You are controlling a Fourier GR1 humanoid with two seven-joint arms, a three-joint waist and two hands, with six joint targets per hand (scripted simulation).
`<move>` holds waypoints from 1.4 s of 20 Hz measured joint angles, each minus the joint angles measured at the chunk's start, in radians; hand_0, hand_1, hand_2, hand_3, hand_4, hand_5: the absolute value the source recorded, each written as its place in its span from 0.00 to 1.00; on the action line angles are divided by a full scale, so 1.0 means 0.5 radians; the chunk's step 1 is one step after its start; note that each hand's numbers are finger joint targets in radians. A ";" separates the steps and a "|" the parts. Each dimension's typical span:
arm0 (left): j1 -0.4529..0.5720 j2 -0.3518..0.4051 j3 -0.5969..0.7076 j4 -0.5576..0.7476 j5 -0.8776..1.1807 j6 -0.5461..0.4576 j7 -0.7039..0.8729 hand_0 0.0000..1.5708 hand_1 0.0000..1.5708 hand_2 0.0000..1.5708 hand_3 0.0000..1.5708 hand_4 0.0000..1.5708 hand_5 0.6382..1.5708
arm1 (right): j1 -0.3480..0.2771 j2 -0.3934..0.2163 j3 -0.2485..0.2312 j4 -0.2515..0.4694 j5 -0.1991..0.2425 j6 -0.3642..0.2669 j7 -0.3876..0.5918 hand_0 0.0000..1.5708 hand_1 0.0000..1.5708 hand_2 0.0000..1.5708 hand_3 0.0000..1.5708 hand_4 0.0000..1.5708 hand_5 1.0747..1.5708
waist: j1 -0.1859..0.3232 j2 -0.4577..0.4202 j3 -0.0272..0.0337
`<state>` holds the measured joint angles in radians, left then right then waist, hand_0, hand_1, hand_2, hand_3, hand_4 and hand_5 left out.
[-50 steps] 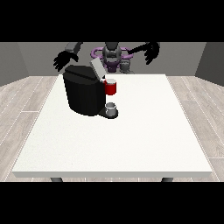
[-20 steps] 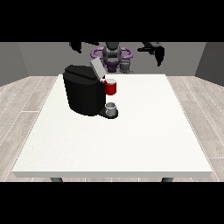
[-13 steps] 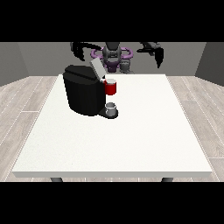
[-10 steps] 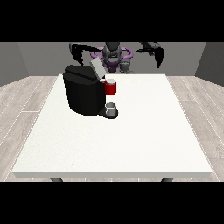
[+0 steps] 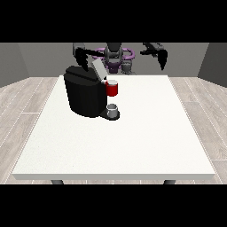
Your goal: Insert the coffee pod into the coffee machine and close the lid
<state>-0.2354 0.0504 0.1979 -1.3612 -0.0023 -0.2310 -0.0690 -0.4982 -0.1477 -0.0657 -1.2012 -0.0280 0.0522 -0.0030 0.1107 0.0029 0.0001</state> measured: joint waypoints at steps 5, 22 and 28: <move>-0.024 0.054 0.011 -0.001 0.040 0.012 -0.004 0.00 0.00 0.00 0.00 0.00 1.00 | -0.124 -0.007 -0.003 0.082 0.031 0.024 -0.015 0.00 0.00 0.00 0.00 0.00 1.00 | -0.013 0.057 0.000; -0.066 0.116 -0.030 -0.008 0.064 0.076 0.002 0.00 0.00 0.00 0.00 0.12 1.00 | -0.349 0.006 -0.032 0.310 0.118 -0.014 -0.158 0.00 0.00 0.00 0.00 0.12 1.00 | 0.022 0.121 -0.003; -0.039 0.134 -0.026 0.051 0.074 0.062 -0.049 0.00 0.00 0.00 0.00 0.12 1.00 | -0.426 0.031 -0.011 0.324 0.135 -0.044 -0.030 0.00 0.00 0.00 0.00 0.04 1.00 | 0.018 0.115 0.007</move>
<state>-0.2551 0.1173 0.1851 -1.3359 0.0348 -0.1998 -0.0937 -0.7109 -0.1322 -0.0712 -1.0390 0.0397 0.0302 -0.0181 0.1199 0.0604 0.0035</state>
